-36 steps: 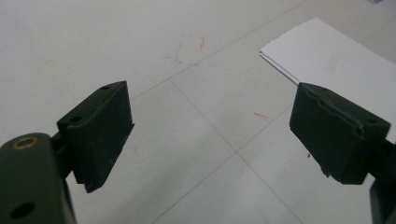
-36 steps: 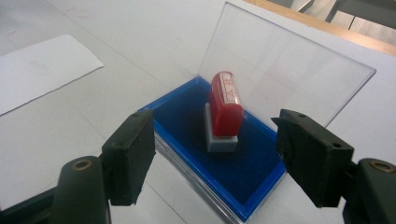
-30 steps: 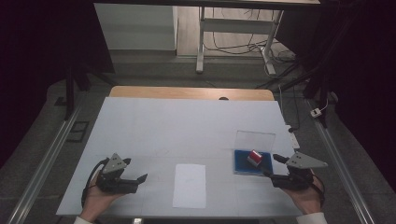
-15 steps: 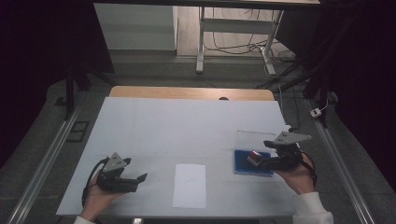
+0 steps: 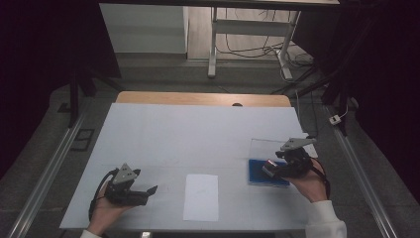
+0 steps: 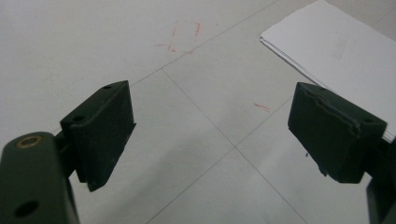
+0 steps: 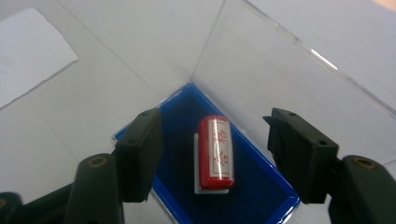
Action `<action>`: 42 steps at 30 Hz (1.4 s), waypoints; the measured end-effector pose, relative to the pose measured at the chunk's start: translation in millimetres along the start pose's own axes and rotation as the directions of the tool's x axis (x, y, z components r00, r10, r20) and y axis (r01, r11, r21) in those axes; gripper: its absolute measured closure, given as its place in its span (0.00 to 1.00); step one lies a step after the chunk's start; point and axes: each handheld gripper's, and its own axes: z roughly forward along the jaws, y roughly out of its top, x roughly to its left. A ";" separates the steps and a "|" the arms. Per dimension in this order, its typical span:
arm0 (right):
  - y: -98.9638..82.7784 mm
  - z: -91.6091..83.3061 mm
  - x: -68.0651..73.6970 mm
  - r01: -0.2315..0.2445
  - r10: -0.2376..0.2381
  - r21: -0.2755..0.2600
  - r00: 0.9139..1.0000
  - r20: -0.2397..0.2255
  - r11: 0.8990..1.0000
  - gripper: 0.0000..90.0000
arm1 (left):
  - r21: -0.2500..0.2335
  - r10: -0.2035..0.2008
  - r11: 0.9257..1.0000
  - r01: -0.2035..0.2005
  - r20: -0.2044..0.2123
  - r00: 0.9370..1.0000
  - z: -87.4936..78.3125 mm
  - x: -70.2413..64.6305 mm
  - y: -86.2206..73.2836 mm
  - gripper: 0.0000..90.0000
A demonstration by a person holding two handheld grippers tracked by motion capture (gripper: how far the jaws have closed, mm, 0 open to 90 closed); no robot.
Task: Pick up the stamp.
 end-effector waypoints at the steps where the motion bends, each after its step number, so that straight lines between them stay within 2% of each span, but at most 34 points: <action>1: 0.0 1.9 -1.6 -0.002 0.002 0.012 1.000 -0.006 1.000 0.45 | 0.000 0.000 1.000 0.000 -0.001 1.000 -0.1 0.0 -0.2 0.16; 5: 0.0 4.0 -2.4 -0.009 0.009 0.028 1.000 -0.019 1.000 0.52 | -0.003 -0.005 1.000 0.005 -0.002 1.000 -0.4 0.7 -0.7 0.16; 15: -2.2 13.6 -4.7 -0.015 0.015 0.083 1.000 0.001 0.996 0.62 | 0.005 0.000 1.000 0.000 -0.001 1.000 0.4 1.0 -1.6 0.16; 25: -2.2 16.6 -4.0 -0.015 0.017 0.092 1.000 -0.012 0.996 0.77 | 0.007 0.005 1.000 -0.005 -0.001 1.000 0.1 0.9 -2.1 0.16; 42: -0.7 17.4 -0.9 0.003 -0.003 0.107 1.000 -0.001 0.994 0.77 | 0.012 0.010 1.000 -0.010 -0.006 1.000 0.3 0.2 -2.7 0.16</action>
